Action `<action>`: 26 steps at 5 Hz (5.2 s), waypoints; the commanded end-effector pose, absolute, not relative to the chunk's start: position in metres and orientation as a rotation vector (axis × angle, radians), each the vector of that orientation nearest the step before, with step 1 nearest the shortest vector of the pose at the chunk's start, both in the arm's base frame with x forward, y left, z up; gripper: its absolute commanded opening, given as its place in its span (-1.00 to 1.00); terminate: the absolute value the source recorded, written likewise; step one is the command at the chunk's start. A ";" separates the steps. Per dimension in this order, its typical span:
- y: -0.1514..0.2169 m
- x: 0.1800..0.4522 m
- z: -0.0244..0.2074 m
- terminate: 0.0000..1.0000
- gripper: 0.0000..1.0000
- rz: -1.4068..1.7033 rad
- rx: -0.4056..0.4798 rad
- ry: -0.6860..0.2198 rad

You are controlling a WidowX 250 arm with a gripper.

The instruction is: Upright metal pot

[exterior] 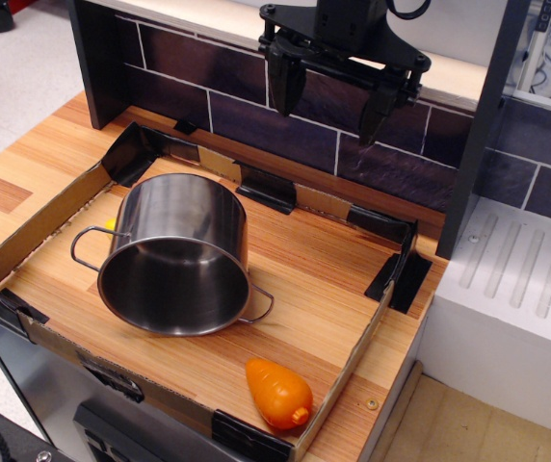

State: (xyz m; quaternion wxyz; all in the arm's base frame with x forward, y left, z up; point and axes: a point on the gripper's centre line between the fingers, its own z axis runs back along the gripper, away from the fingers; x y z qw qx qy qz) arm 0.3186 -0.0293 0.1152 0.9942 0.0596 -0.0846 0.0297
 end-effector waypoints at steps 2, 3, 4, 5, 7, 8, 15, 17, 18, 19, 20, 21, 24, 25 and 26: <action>-0.043 0.301 0.133 -1.00 1.00 -0.113 0.148 -0.233; -0.050 0.283 0.151 -1.00 1.00 -0.276 0.149 -0.297; -0.053 0.260 0.164 -1.00 1.00 -0.428 0.152 -0.328; -0.046 0.234 0.163 -1.00 1.00 -0.559 0.187 -0.355; -0.007 0.200 0.153 -1.00 1.00 -0.710 0.212 -0.382; 0.011 0.194 0.141 -1.00 1.00 -0.730 0.247 -0.378; 0.047 0.204 0.085 -1.00 1.00 -0.540 0.457 -0.410; 0.045 0.205 0.079 -1.00 1.00 -0.494 0.473 -0.403; 0.044 0.204 0.077 -1.00 1.00 -0.482 0.479 -0.411; 0.043 0.203 0.078 -1.00 1.00 -0.470 0.480 -0.416; 0.043 0.202 0.078 -1.00 -1.00 -0.461 0.488 -0.418; 0.045 0.203 0.080 -1.00 -1.00 -0.442 0.478 -0.417; 0.058 0.209 0.104 -1.00 -1.00 -0.297 0.431 -0.258; 0.064 0.211 0.101 -1.00 -1.00 -0.248 0.396 -0.150; 0.067 0.216 0.097 -1.00 -1.00 -0.206 0.329 -0.022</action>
